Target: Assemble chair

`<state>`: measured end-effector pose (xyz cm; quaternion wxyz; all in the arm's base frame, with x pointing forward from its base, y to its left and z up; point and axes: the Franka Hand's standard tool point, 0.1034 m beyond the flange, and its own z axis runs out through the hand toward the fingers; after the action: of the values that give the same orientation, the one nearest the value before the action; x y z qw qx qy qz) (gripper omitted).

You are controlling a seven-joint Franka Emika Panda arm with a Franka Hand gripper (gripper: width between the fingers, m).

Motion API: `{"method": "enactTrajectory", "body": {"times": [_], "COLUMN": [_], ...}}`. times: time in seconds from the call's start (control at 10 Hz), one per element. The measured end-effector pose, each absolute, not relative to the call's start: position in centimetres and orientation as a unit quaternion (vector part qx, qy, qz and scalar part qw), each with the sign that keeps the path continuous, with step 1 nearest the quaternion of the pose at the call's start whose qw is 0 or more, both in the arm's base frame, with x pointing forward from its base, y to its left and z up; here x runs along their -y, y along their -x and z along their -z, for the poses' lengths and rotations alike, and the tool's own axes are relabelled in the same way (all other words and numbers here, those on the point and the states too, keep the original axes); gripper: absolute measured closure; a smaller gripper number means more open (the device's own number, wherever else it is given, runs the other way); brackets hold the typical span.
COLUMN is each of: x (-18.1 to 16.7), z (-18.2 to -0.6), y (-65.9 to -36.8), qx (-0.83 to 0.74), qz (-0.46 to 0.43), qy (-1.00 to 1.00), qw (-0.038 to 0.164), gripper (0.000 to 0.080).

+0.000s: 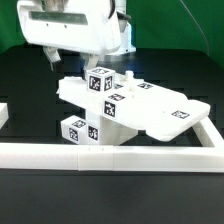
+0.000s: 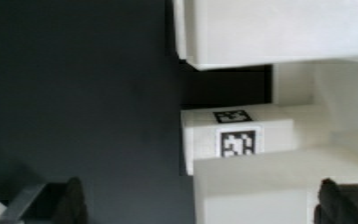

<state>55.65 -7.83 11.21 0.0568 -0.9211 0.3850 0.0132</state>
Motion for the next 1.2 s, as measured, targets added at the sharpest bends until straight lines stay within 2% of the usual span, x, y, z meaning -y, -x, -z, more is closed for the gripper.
{"method": "enactTrajectory", "body": {"times": [0.2,0.3,0.7,0.9,1.1,1.2], "x": [6.8,6.4,5.6,0.0,-4.6,-4.6], "z": [-13.9,-14.6,-14.3,-15.2,-13.8,-13.8], "y": [-55.8,-56.1,-55.7,-53.0,-51.6,-51.7], "qx": [-0.389,-0.405,-0.410,-0.420,-0.419,-0.410], "qz": [-0.016,-0.019,-0.021,-0.030,-0.035,-0.035], "qy": [0.918,0.911,0.909,0.904,0.905,0.910], "qw": [0.073,0.074,0.072,0.076,0.057,0.059], "gripper": [0.0150,0.0150,0.0150,0.0150,0.0150,0.0150]}}
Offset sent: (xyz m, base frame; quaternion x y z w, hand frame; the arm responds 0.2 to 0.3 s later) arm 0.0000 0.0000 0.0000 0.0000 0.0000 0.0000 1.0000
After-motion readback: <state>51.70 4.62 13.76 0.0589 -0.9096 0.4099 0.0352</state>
